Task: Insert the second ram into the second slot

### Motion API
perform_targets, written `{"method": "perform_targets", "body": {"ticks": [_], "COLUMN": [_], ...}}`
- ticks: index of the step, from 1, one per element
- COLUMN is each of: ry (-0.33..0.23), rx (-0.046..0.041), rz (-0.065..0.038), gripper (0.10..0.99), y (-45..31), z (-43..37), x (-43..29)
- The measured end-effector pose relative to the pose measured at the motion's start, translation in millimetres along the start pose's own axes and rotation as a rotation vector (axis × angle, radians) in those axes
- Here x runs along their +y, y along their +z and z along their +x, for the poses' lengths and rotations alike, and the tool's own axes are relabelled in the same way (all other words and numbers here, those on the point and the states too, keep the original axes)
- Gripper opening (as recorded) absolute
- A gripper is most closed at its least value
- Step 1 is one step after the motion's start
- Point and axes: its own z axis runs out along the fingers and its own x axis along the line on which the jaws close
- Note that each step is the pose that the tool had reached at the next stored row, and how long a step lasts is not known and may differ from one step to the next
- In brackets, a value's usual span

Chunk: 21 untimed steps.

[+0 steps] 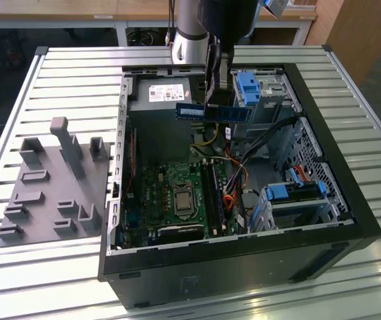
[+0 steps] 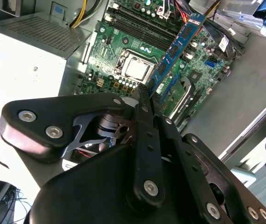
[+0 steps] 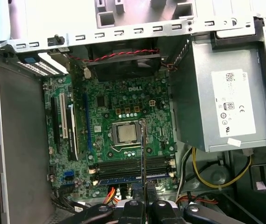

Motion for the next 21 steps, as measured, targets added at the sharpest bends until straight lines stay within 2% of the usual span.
{"method": "perform_targets", "body": {"ticks": [21], "ry": [0.041], "rx": [-0.0016], "rz": [0.0], "gripper": [0.137], "y": [0.0], "z": [0.0], "x": [0.0]}}
